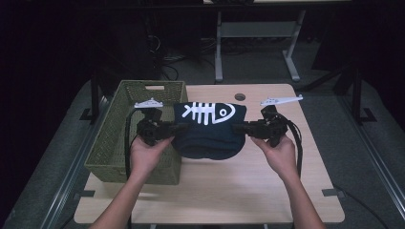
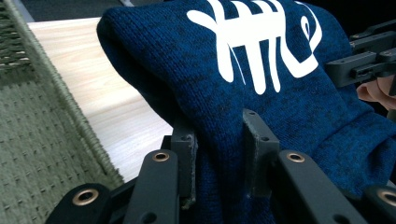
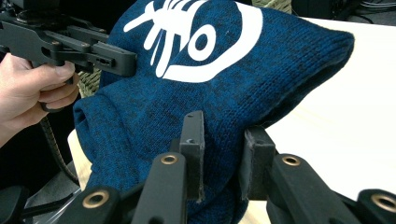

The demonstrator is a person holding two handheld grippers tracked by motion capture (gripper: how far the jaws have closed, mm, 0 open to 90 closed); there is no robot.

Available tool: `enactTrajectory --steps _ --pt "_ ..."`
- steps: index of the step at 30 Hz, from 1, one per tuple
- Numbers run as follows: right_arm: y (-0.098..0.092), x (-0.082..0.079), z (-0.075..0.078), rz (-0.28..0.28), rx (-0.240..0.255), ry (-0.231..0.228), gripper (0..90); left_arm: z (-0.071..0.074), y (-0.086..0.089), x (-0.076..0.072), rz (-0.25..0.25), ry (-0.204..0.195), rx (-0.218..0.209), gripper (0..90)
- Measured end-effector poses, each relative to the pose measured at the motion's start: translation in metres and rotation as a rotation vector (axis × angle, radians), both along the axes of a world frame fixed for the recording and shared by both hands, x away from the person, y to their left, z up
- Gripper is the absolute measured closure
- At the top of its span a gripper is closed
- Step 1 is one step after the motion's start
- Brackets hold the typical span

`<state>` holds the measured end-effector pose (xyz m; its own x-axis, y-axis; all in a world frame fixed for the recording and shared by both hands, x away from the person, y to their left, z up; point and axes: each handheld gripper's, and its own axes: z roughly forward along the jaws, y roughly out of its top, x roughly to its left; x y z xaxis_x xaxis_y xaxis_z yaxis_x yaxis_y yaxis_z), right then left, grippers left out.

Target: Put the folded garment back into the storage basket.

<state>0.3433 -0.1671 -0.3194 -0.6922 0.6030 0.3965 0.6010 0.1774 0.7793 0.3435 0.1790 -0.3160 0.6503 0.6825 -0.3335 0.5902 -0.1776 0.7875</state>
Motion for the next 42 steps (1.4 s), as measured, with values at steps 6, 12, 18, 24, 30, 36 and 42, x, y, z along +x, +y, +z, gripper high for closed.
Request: enactTrajectory --steps 6,12,18,24,30,36,42 --pt "0.007 0.003 0.001 0.010 0.001 0.001 73.9 0.001 0.008 0.000 0.014 0.005 -0.006 69.4" --pt "0.017 0.007 0.003 0.020 0.007 0.003 73.9 0.003 0.017 0.001 0.021 -0.003 0.006 69.3" --pt "0.026 0.010 0.005 0.032 0.007 -0.001 73.9 0.006 0.026 0.001 0.026 -0.008 0.013 69.2" --pt "0.036 0.014 0.007 0.042 0.016 0.001 73.9 0.009 0.036 0.002 0.030 -0.007 0.018 69.1" --pt "0.047 0.017 0.008 0.053 0.013 0.001 73.9 0.010 0.045 0.002 0.046 -0.013 0.024 68.4" --pt "0.057 0.021 0.009 0.069 0.005 -0.001 73.9 0.011 0.057 0.002 0.051 -0.006 0.027 68.4" --pt "0.069 0.024 0.010 0.081 -0.004 0.006 73.8 0.011 0.067 0.003 0.060 -0.001 0.025 68.4"
